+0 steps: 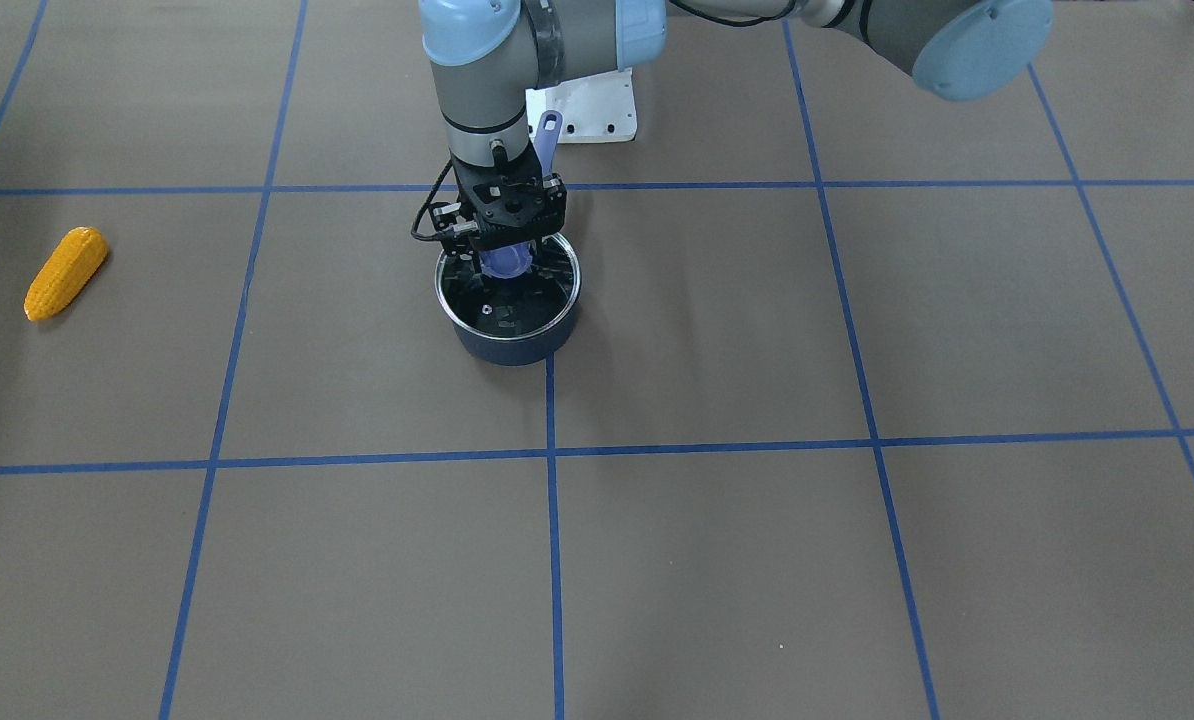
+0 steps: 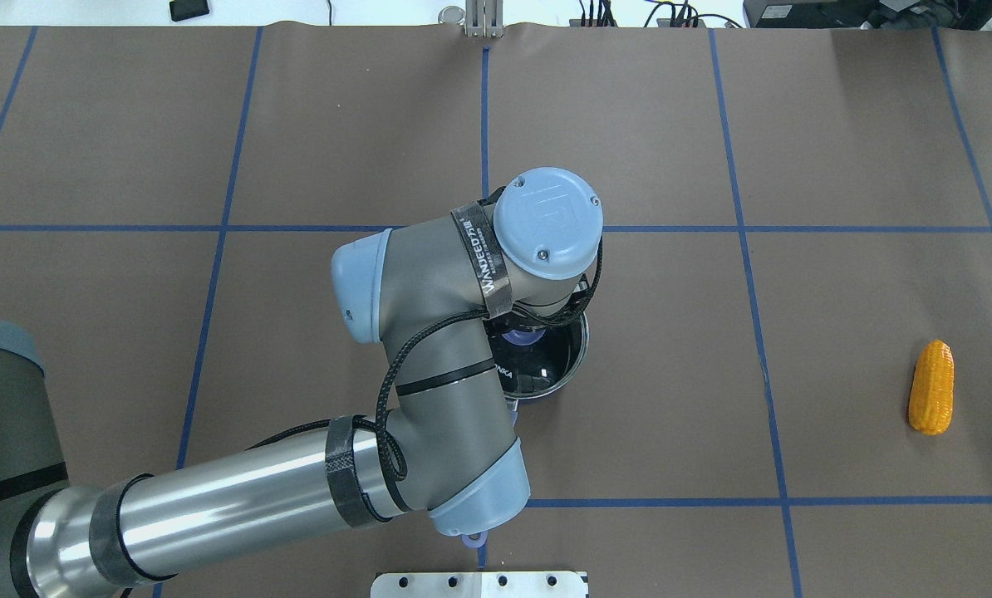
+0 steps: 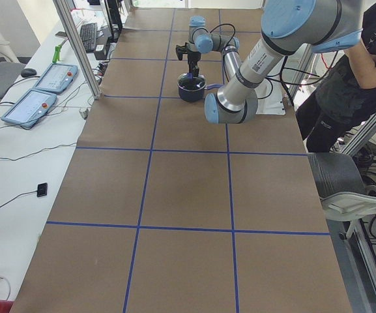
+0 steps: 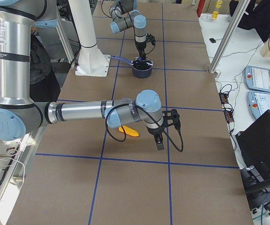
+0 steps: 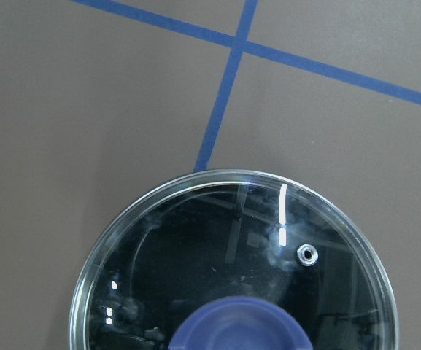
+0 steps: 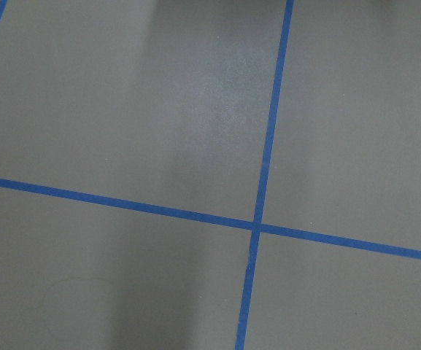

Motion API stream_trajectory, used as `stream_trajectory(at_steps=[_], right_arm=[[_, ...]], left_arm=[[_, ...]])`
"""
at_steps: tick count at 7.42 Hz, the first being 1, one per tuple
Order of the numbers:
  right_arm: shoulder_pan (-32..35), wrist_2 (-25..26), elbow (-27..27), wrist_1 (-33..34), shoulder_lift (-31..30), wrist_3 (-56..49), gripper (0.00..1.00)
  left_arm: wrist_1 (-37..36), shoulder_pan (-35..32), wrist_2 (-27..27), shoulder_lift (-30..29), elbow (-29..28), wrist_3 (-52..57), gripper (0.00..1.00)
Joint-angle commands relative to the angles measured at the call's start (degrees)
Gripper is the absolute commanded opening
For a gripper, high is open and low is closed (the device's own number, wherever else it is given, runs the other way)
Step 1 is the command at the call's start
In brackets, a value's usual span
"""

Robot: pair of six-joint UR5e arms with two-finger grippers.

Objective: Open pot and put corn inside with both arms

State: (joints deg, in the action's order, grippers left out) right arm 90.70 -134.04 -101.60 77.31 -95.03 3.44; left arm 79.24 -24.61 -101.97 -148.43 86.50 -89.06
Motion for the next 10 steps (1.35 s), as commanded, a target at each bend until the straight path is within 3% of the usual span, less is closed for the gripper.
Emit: stream_trajectory(at_steps=[1, 2, 3, 5, 7, 8, 10], right_arm=[[0.0, 0.0, 0.0, 0.0, 0.0, 0.0, 1.0], [0.0, 0.0, 0.0, 0.0, 0.0, 0.0, 1.0], [0.0, 0.0, 0.0, 0.0, 0.0, 0.1, 1.0], [0.0, 0.0, 0.0, -0.1, 0.1, 0.1, 1.0], [-0.2, -0.1, 0.0, -0.1, 0.1, 0.1, 1.0], [-0.2, -0.1, 0.0, -0.1, 0.1, 0.2, 1.0], [-0.4, -0.1, 0.0, -0.1, 0.1, 0.2, 1.0]], left_arm=[[0.0, 0.0, -0.1, -0.1, 0.2, 0.2, 0.09], [-0.1, -0.1, -0.2, -0.1, 0.8, 0.5, 0.0], [-0.5, -0.1, -0.3, -0.1, 2.3, 1.1, 0.0], [-9.9, -0.5, -0.8, 1.9, 11.8, 9.4, 0.0], [-10.5, -3.6, -1.0, 16.9, 29.0, 21.0, 0.0], [-10.4, -5.7, -1.0, 22.4, 33.5, 26.8, 0.0], [-9.3, -12.3, -6.6, 34.5, 39.9, 40.3, 0.0]])
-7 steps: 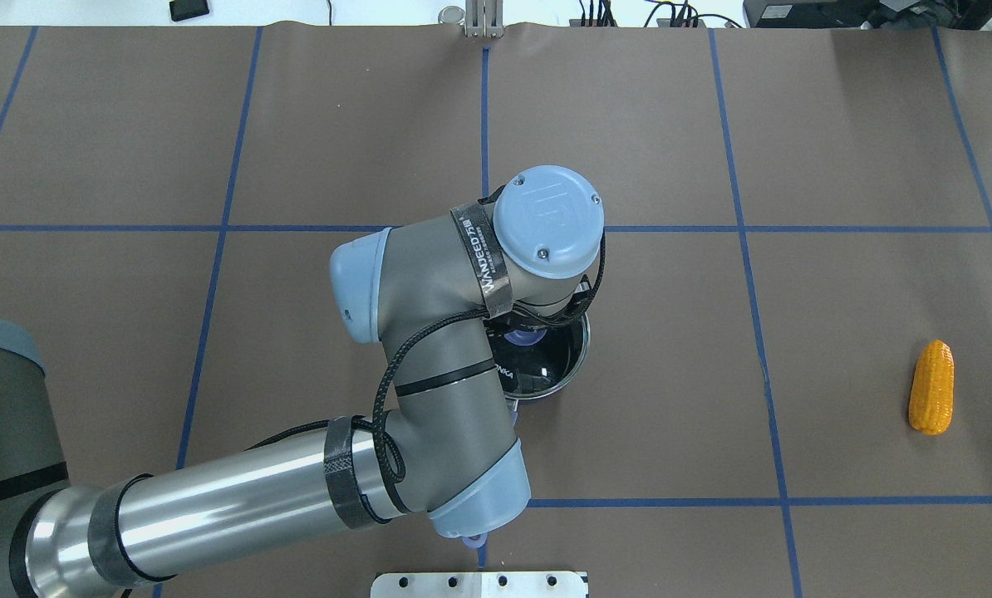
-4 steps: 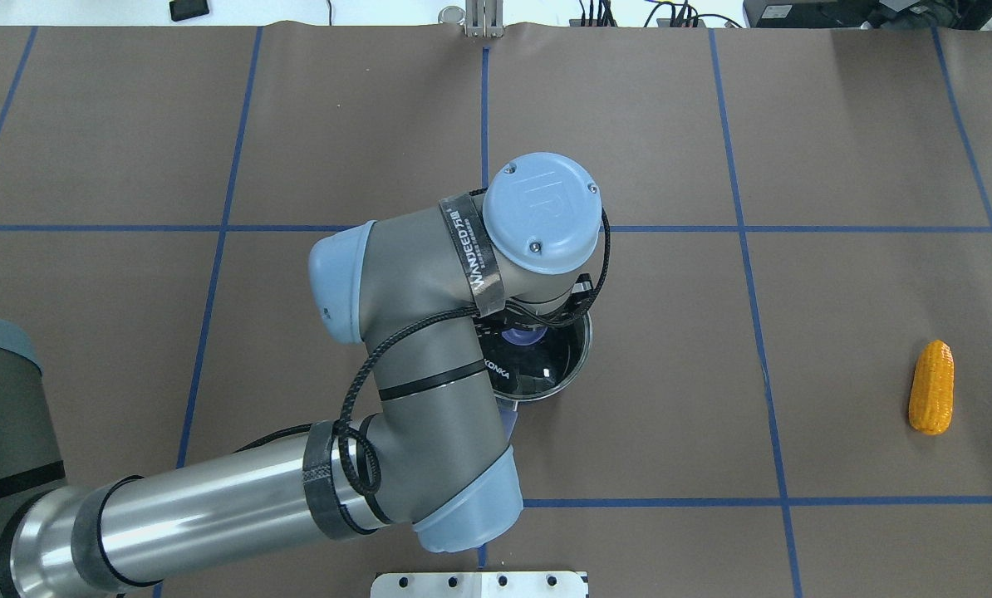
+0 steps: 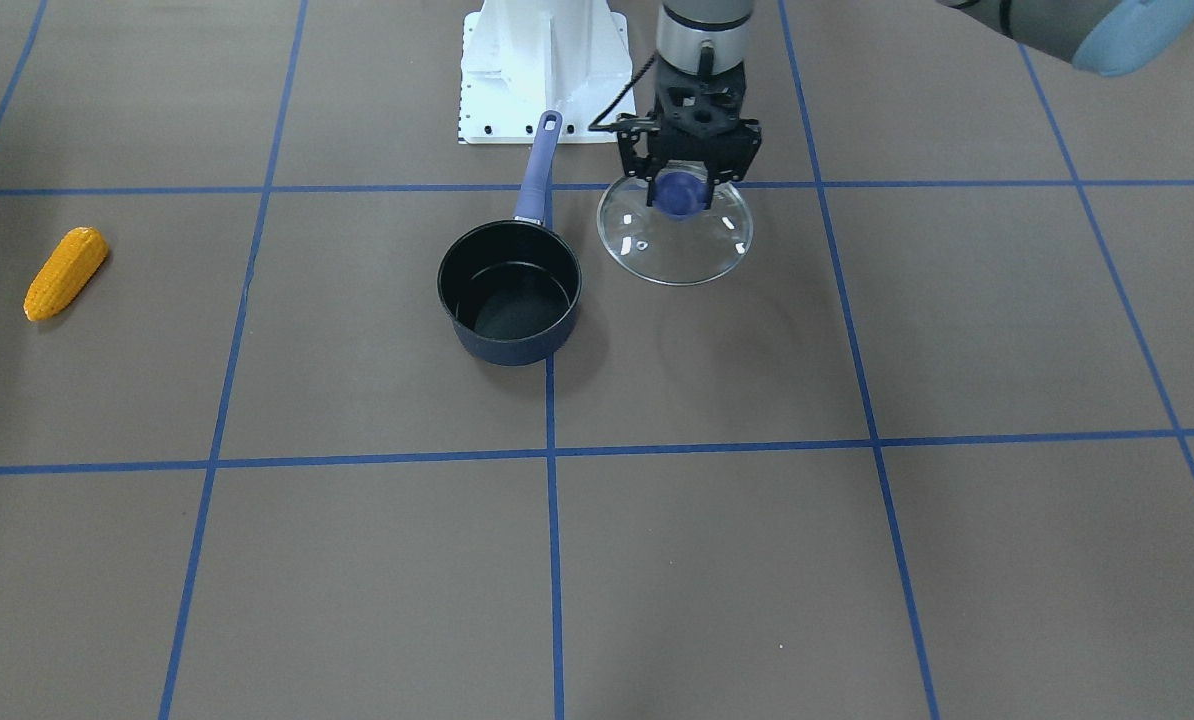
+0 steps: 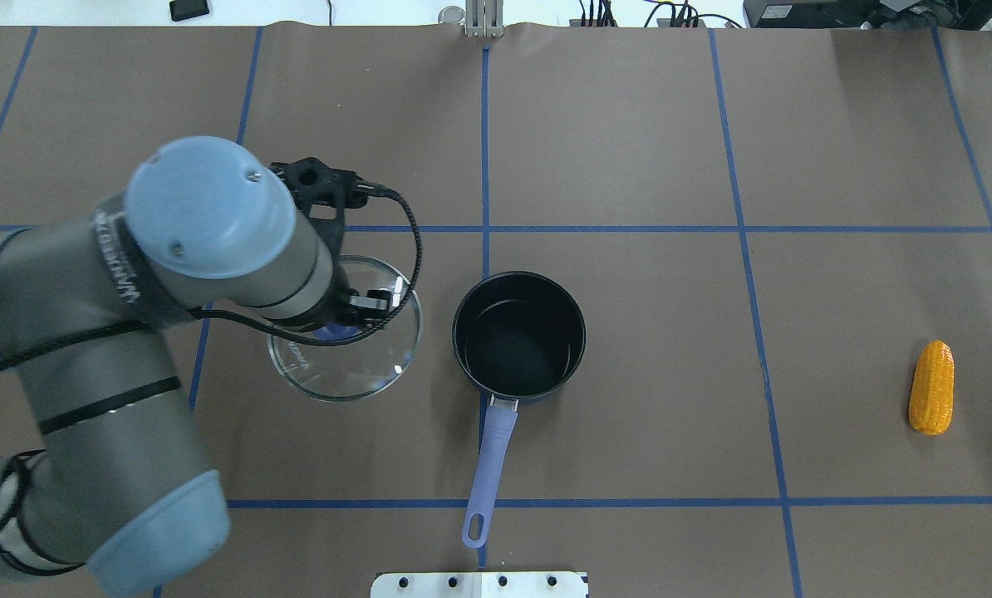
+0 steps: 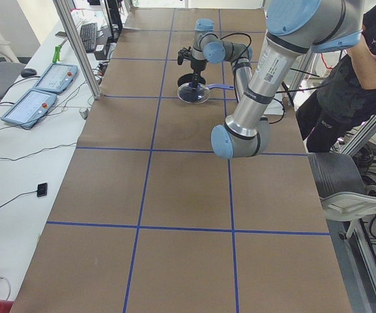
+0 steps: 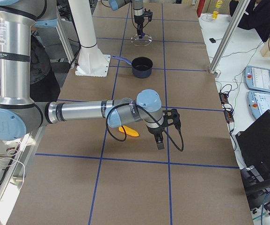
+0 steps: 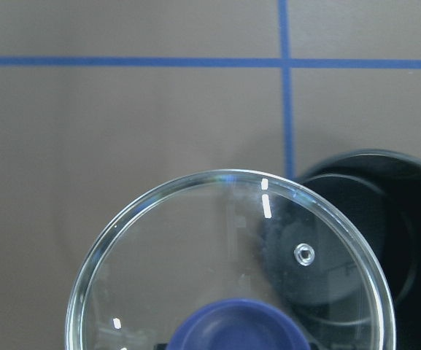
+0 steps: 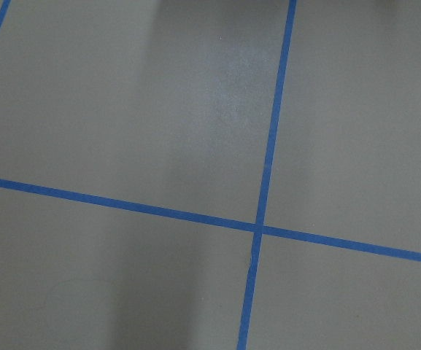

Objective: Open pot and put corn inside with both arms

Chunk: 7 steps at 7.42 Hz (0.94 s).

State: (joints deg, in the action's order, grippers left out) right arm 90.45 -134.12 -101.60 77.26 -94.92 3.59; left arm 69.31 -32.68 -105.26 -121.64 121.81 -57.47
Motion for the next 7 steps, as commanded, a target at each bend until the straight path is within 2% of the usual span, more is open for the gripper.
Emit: stream_trajectory(at_steps=[1, 3, 5, 7], right_arm=[[-0.1, 0.0, 0.0, 0.0, 0.0, 0.0, 1.0], [-0.1, -0.1, 0.0, 0.1, 0.0, 0.0, 1.0], [-0.1, 0.0, 0.0, 0.0, 0.0, 0.0, 1.0], [-0.1, -0.1, 0.0, 0.0, 0.0, 0.1, 1.0]], left_arm=[[0.8, -6.9, -5.9, 13.9, 7.7, 15.3, 0.0], [4.3, -10.1, -7.1, 26.2, 11.4, 27.6, 0.0], [14.0, -10.1, -8.4, 35.2, 10.6, 33.2, 0.0], [20.0, -10.6, -8.4, 40.1, 8.0, 39.2, 0.0]])
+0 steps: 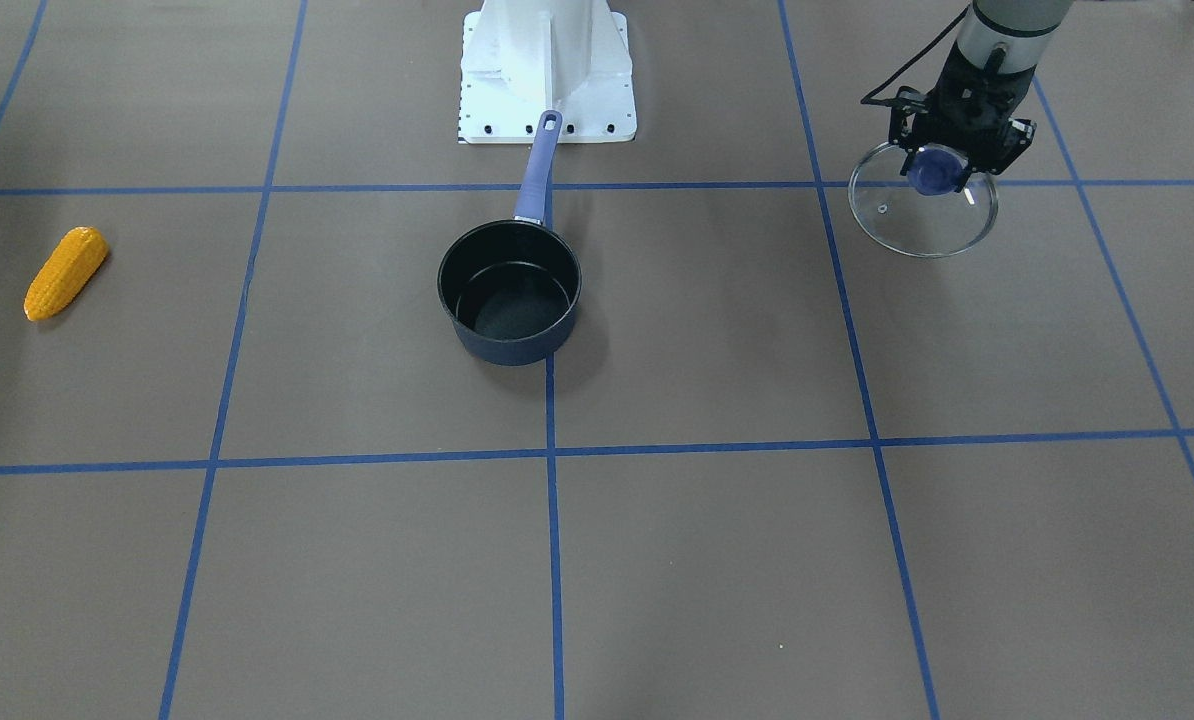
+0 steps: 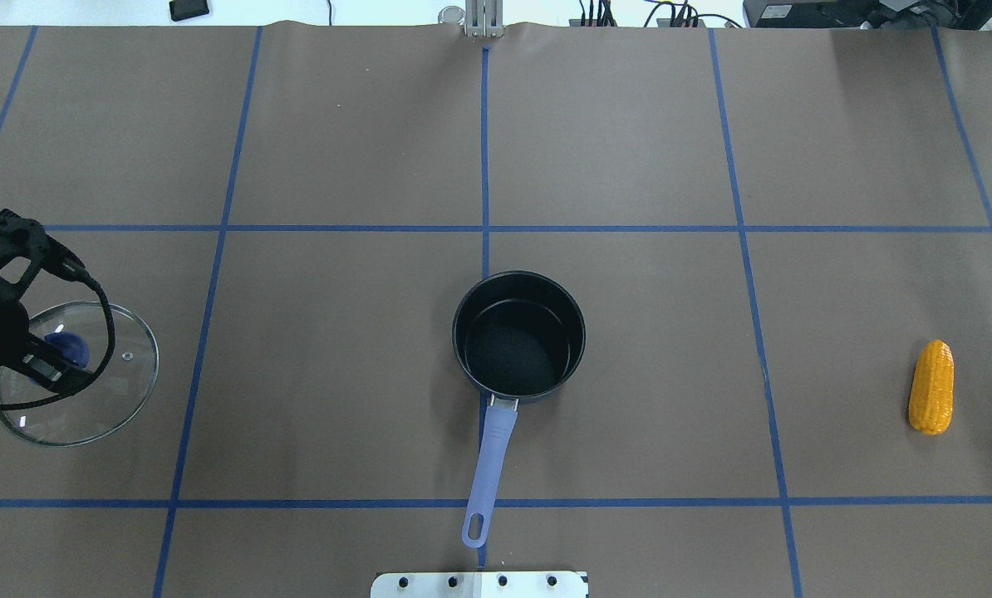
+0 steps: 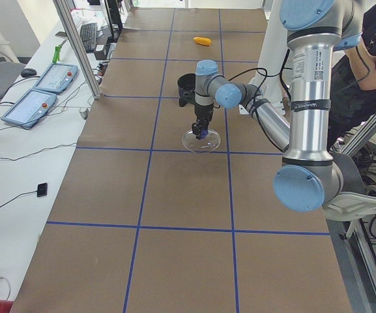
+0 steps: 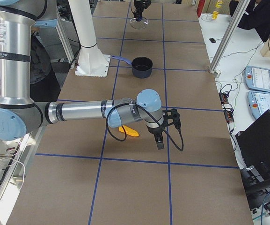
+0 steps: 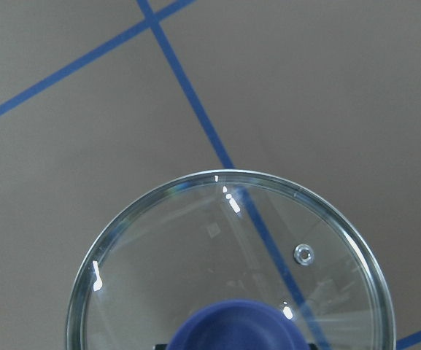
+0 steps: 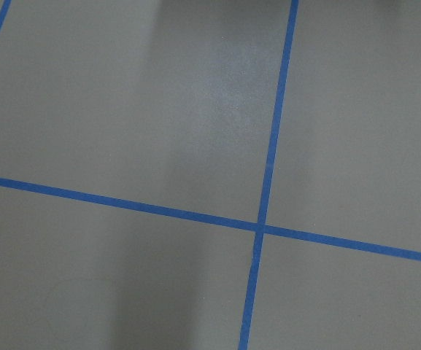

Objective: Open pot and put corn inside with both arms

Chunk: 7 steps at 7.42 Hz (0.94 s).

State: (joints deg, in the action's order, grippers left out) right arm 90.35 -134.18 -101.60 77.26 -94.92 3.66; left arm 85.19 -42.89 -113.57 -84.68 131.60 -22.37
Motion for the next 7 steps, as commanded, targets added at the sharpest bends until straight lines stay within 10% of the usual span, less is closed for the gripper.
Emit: stream_trajectory(at_steps=[1, 6, 7], right_arm=[[0.0, 0.0, 0.0, 0.0, 0.0, 0.0, 1.0], [0.0, 0.0, 0.0, 0.0, 0.0, 0.0, 1.0], [-0.1, 0.0, 0.0, 0.0, 0.0, 0.0, 1.0]], left_arm=[[7.0, -2.3, -0.2, 3.1, -5.0, 7.8, 0.0], [28.5, -4.5, -3.5, 3.1, -22.3, 10.7, 0.0], [28.5, -4.4, -3.6, 2.5, -23.3, 10.7, 0.2]])
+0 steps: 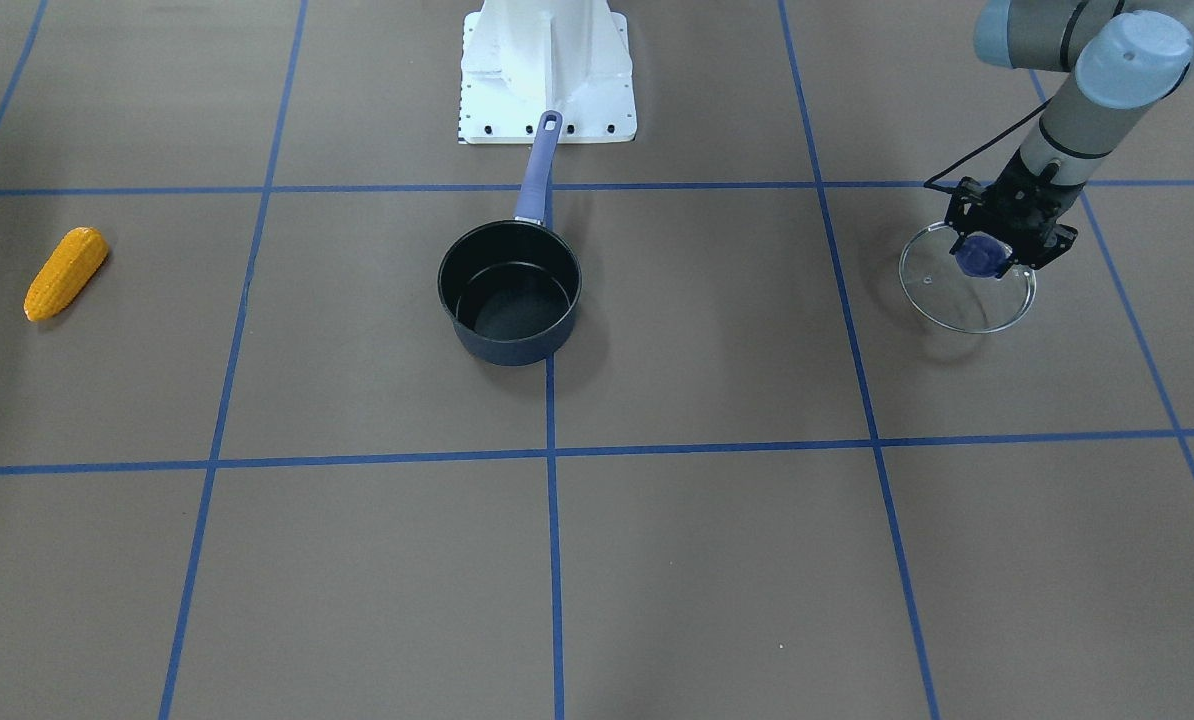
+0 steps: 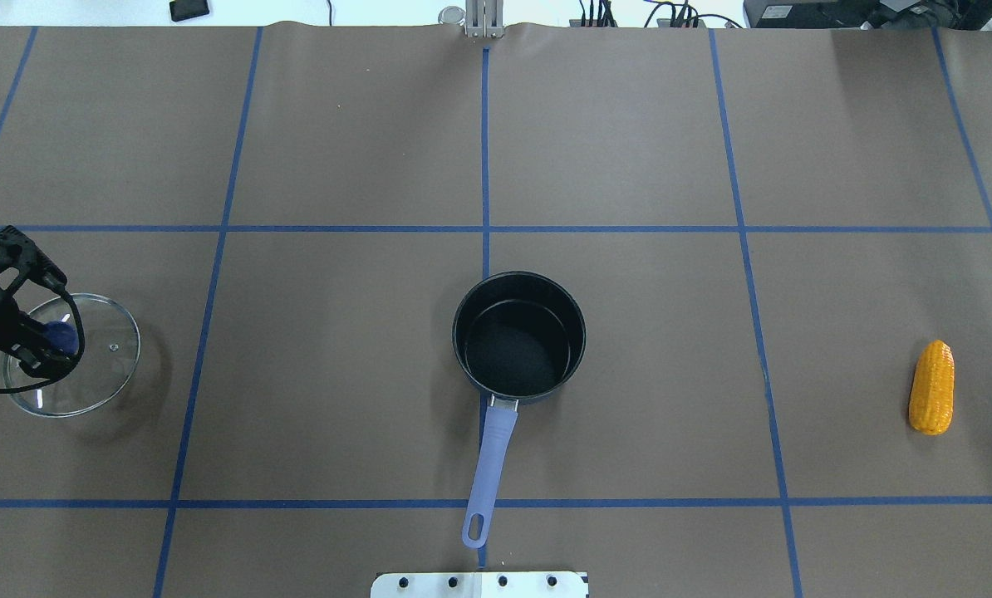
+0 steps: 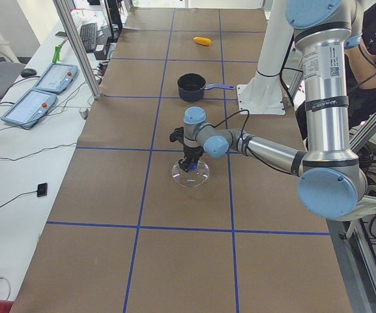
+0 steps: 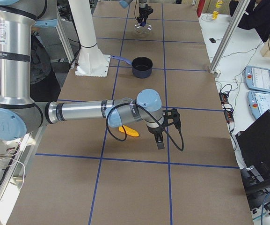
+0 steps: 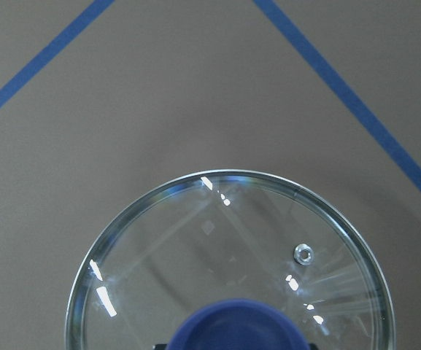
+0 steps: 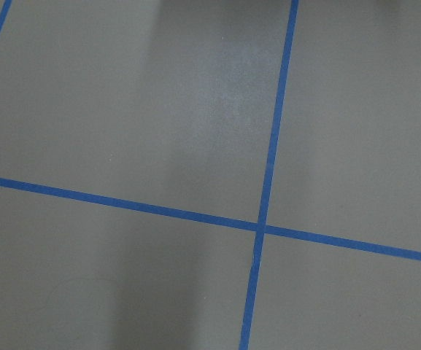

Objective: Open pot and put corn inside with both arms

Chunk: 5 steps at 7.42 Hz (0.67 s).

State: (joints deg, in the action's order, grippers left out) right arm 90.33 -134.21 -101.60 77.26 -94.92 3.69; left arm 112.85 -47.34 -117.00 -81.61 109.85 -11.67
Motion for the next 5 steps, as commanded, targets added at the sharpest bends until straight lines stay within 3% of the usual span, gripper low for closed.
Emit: stream_trajectory(at_steps=[1, 2, 5], right_arm=[[0.0, 0.0, 0.0, 0.0, 0.0, 0.0, 1.0], [0.0, 0.0, 0.0, 0.0, 0.0, 0.0, 1.0], [-0.4, 0.0, -0.1, 0.0, 0.0, 0.2, 1.0]], left_arm=[[0.9, 0.1, -0.2, -0.7, -1.7, 0.1, 0.61], [1.0, 0.1, -0.2, -0.7, -1.8, 0.1, 0.97], [1.1, -0.2, -0.1, -0.7, -1.6, -1.6, 0.97]])
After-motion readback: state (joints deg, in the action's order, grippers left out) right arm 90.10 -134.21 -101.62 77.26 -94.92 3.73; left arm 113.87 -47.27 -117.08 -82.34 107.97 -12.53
